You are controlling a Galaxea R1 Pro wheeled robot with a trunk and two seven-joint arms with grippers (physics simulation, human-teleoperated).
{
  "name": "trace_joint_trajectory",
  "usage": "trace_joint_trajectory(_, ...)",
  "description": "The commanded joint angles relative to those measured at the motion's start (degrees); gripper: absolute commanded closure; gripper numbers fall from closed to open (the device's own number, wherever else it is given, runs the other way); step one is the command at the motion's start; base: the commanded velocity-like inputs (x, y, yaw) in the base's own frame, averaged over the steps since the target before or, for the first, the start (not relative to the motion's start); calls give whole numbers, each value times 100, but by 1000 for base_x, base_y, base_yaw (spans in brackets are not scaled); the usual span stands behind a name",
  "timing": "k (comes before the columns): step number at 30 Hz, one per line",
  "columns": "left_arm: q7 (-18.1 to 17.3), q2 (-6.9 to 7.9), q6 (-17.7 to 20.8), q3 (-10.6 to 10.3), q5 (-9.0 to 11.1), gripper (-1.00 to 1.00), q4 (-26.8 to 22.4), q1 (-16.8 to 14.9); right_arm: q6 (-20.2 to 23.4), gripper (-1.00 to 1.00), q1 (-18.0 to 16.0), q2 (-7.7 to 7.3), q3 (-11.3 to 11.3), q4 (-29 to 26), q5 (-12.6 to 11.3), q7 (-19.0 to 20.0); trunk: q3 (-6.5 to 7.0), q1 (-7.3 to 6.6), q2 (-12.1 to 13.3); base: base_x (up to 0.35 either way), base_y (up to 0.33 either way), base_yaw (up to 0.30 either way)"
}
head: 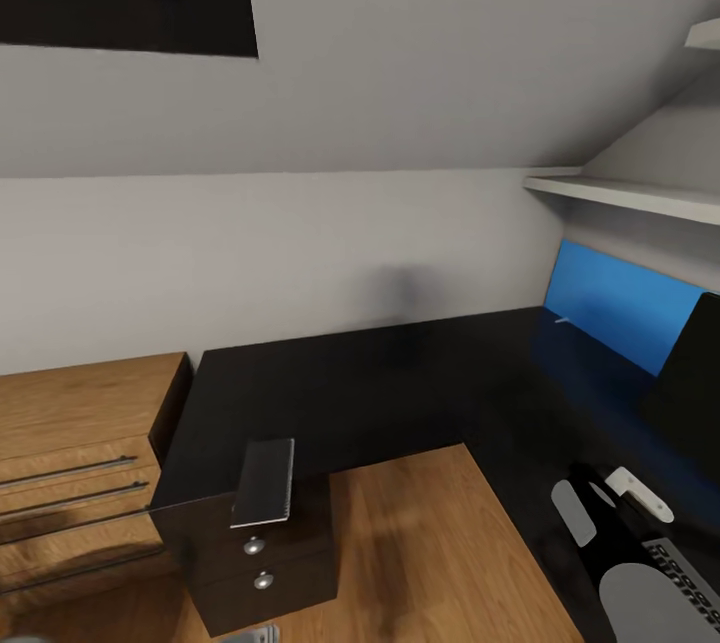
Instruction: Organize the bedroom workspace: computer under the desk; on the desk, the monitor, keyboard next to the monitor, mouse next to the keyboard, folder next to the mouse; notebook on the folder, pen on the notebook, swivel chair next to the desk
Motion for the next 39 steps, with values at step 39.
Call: trace_joint_trajectory(39,37,2,18,-3,28,-100,-5,0,-80,100,-3,-12,7,-1,-74,-5,-671,814,-1490,0,0,0)
